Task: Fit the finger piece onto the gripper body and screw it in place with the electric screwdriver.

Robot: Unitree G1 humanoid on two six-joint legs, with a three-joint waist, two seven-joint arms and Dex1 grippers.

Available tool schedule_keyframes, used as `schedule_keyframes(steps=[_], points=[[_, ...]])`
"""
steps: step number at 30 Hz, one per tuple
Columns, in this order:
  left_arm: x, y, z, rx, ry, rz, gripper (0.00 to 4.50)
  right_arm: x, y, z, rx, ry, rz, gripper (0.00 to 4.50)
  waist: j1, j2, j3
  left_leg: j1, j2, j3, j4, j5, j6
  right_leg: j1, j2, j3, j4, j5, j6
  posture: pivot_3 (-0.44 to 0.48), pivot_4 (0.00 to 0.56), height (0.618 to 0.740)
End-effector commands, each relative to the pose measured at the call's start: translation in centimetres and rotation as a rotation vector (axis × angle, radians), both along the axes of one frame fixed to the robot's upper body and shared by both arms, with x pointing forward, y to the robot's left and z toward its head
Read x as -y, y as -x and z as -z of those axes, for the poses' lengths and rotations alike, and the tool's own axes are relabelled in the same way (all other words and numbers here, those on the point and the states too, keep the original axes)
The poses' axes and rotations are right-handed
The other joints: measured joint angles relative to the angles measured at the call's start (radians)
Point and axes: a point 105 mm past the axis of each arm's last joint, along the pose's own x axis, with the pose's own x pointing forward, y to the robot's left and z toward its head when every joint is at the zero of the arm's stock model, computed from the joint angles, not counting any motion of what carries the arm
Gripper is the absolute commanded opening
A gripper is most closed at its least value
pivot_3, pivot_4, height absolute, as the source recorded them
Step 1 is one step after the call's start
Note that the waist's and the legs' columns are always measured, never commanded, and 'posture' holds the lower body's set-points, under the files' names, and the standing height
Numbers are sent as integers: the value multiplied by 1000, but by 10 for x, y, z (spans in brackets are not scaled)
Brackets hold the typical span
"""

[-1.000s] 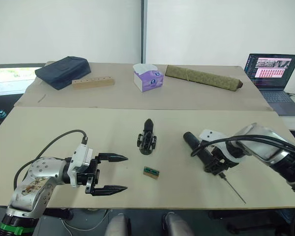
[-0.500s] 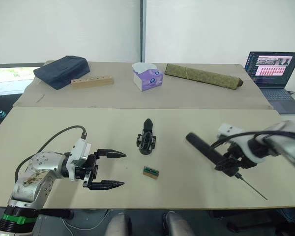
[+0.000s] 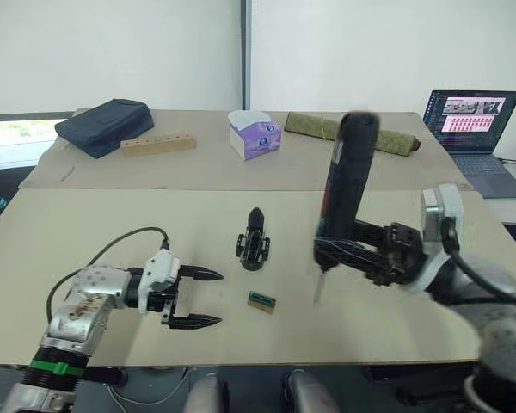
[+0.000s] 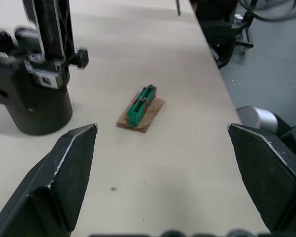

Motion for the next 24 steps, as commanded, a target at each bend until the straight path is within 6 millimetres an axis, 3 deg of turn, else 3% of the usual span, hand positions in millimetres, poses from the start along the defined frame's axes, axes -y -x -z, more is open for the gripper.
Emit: schedule_keyframes(steps=[1,13,24], points=[[11,-8,8,37,-27,-30,4500,-16,15,-7,245,17,-66,1907,3,-1,0,0,0,0,1,0,0,1,0,0,0,0,0,0,150,740],[42,-9,44,17,-38,13,4500,-33,5,25,351,61,-178,1907,7,-1,0,1,-1,0,2,0,0,2,0,-1,1,1,0,0,150,740],[54,-5,51,-7,-20,61,4500,-34,5,35,331,107,-237,1907,20,1,-2,2,-2,0,3,0,0,4,-2,-1,0,0,0,0,150,740]])
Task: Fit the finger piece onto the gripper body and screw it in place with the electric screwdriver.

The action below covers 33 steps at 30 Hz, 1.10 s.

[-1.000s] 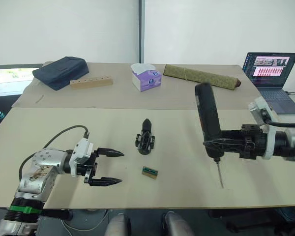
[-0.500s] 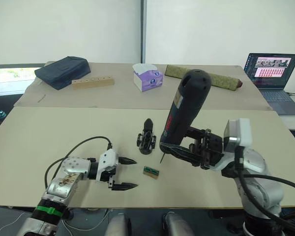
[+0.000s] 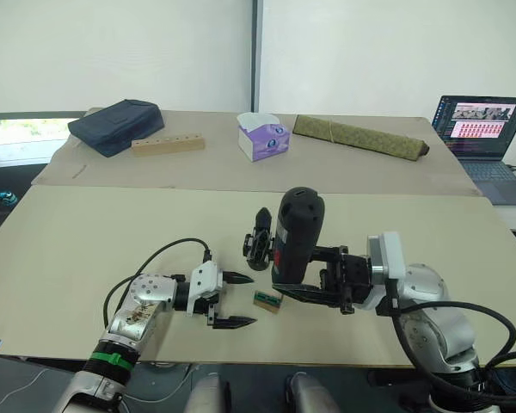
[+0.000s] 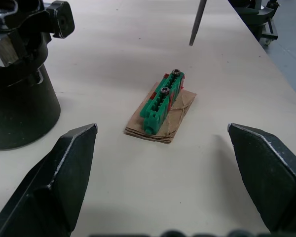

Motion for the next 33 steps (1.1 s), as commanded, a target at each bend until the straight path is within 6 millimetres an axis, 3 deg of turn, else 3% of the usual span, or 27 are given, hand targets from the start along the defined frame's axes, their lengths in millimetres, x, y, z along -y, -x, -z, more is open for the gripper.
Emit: schedule_keyframes(steps=[1,13,33], points=[[7,11,15,-61,-27,48,4500,-2,4,-16,83,-43,-23,1907,0,0,0,0,0,0,0,0,0,0,0,0,0,0,0,0,150,740],[19,12,11,-60,-11,70,4500,-8,0,-19,79,-56,-31,1907,7,1,-1,0,-1,0,0,0,0,0,-1,0,0,0,0,0,150,740],[18,15,8,-74,-30,48,4500,-7,-3,-9,70,-20,-46,1907,5,1,-1,-1,-1,0,0,0,0,0,-1,0,0,0,0,0,150,740]])
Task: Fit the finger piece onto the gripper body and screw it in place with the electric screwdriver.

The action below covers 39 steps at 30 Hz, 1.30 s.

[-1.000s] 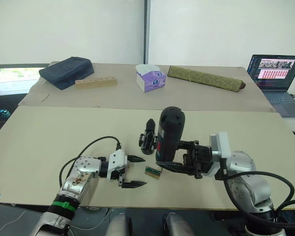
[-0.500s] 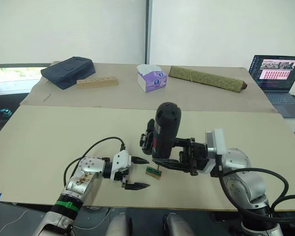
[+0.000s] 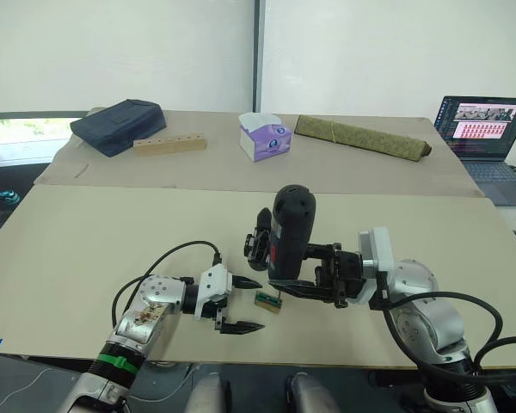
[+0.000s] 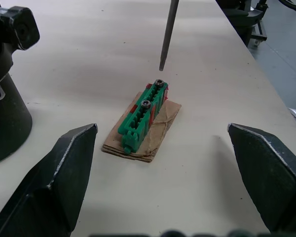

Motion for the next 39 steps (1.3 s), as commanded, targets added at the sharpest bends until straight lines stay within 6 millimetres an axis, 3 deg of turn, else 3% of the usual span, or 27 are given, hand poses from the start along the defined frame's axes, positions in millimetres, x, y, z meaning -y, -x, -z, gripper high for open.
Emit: schedule_keyframes(steps=[1,39], points=[[4,8,7,-38,-19,19,4500,-3,5,-13,79,-23,-25,1907,0,0,0,0,0,0,0,0,0,0,0,0,0,0,0,0,150,740],[3,10,9,-65,-34,8,4500,0,2,-12,74,-20,-19,1907,-2,0,0,0,0,0,0,0,0,0,0,0,0,0,0,0,150,740]])
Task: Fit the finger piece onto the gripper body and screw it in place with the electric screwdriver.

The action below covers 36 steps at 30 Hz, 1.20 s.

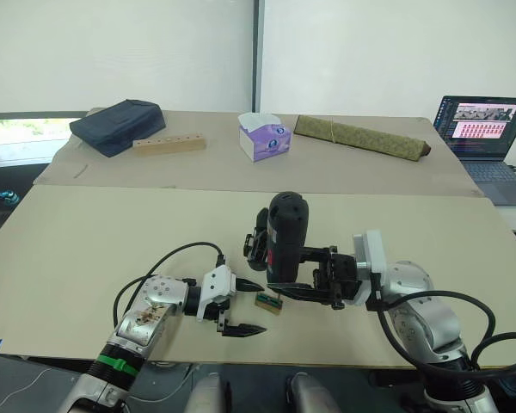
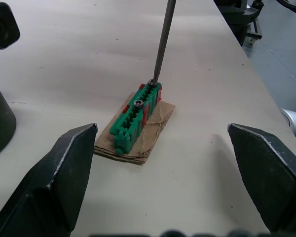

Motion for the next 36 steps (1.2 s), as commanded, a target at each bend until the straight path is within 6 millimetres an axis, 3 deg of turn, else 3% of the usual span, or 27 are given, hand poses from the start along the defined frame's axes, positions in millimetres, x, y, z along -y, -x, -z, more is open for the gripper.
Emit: schedule_keyframes(steps=[1,36], points=[[1,7,10,-40,-18,11,4500,1,4,-19,86,-43,-15,1907,0,0,0,0,0,0,0,0,0,0,0,0,0,0,0,0,150,740],[-4,8,19,-53,-29,1,4500,-1,10,-12,46,-15,-66,1907,-2,0,0,0,0,0,0,0,0,0,0,0,0,0,0,0,150,740]])
